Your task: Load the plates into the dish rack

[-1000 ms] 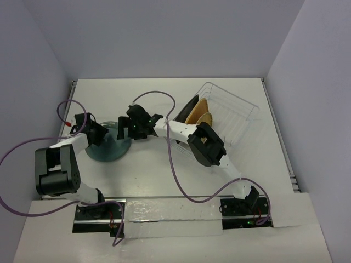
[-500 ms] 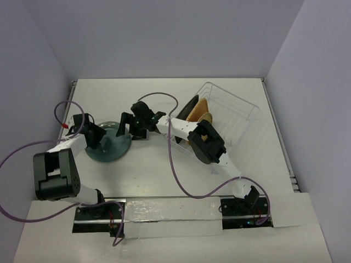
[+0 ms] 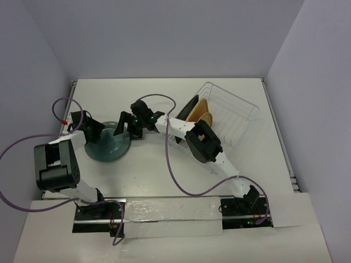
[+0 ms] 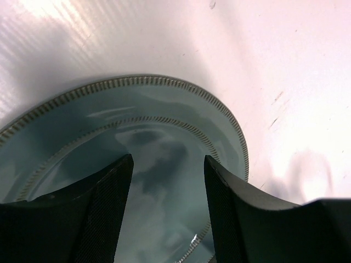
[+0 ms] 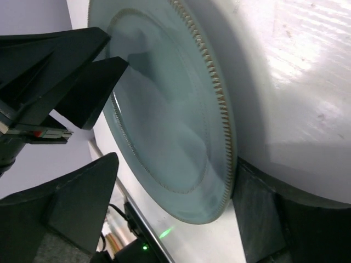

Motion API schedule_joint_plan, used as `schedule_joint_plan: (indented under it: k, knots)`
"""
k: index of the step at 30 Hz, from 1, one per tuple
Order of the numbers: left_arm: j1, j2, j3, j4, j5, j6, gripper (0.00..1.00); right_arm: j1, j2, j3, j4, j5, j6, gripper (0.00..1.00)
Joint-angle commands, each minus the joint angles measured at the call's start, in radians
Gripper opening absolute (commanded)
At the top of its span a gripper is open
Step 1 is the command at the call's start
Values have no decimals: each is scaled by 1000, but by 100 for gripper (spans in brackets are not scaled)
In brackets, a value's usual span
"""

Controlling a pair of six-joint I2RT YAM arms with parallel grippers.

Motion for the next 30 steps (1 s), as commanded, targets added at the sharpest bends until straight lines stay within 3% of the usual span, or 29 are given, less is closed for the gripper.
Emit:
schedule_joint_plan:
  k: [1, 5, 6, 11, 13, 16, 24, 26, 28, 30]
  knots:
    - [7, 76, -29, -99, 5, 13, 63, 8, 92, 8, -69, 17, 20, 82]
    - [7, 85, -32, -89, 7, 14, 63, 9, 91, -12, -21, 10, 46, 59]
    - [7, 87, -34, -85, 9, 14, 63, 9, 90, -18, -9, 10, 48, 59]
    - [7, 116, -35, -72, 45, 17, 61, 14, 49, -114, 149, 7, 57, 37]
    - [7, 115, -34, -65, 52, 19, 60, 15, 20, -173, 258, -2, 49, 18]
    - [7, 90, -48, -48, 58, 21, 61, 17, -12, -208, 338, -8, 23, 0]
    - [2, -91, -46, -33, 137, 39, 65, 26, -190, -350, 569, 37, -112, 0]
    - [1, -159, -10, -60, 134, 54, 70, 32, -258, -378, 598, 55, -163, 0]
    - [-1, -262, 62, -143, 106, 78, 84, 40, -345, -405, 599, 98, -258, 0]
    - [-1, -378, 111, -197, 74, 89, 92, 51, -410, -427, 595, 140, -351, 0]
